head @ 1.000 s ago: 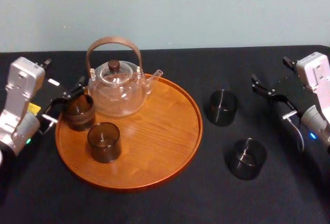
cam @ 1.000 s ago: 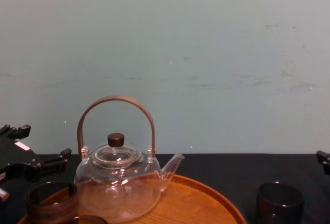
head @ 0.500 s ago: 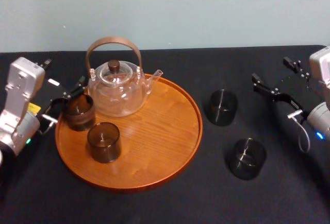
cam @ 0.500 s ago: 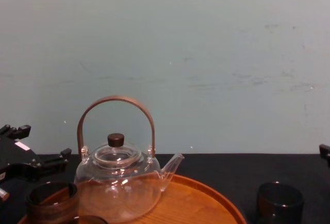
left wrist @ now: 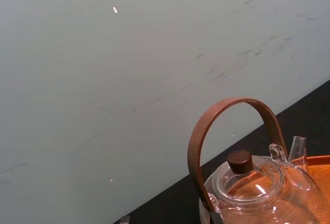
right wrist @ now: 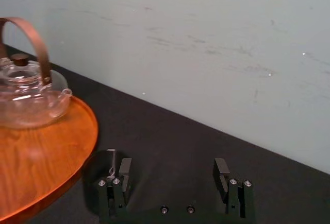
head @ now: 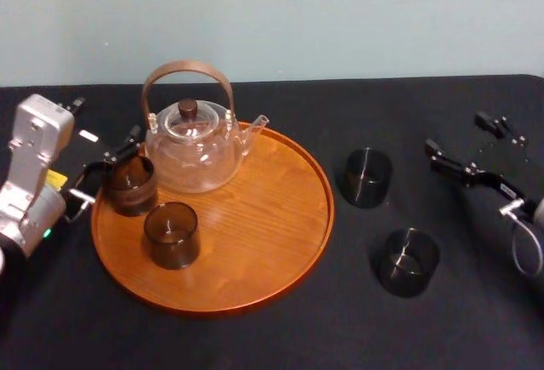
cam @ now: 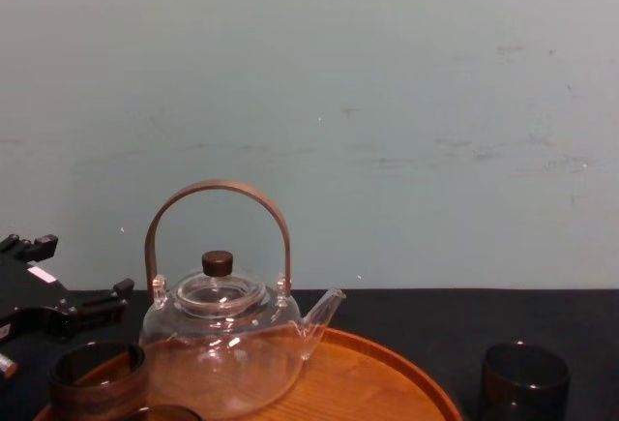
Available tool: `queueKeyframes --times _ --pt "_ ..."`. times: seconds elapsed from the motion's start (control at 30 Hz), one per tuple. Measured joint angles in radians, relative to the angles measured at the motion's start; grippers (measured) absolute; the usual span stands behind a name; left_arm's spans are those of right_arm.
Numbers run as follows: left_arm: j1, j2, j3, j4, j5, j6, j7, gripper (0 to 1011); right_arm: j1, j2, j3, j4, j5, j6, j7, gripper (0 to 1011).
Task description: Pick up the glass from the table and place it on the tray.
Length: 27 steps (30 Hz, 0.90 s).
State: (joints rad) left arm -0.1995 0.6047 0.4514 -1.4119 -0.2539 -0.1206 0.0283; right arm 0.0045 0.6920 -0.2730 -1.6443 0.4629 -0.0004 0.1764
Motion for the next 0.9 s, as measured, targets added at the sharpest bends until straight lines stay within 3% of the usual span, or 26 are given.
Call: queueKeyframes --times 0.6,0.9 --pt "0.0 0.0 0.0 0.0 0.0 0.0 0.0 1001 -0.193 0.127 0.117 -0.119 0.061 -0.011 0.17 1002" --pt "0.0 0.0 0.0 0.0 0.0 0.0 0.0 1001 -0.256 0.155 0.155 -0.147 0.068 -0.022 0.225 1002"
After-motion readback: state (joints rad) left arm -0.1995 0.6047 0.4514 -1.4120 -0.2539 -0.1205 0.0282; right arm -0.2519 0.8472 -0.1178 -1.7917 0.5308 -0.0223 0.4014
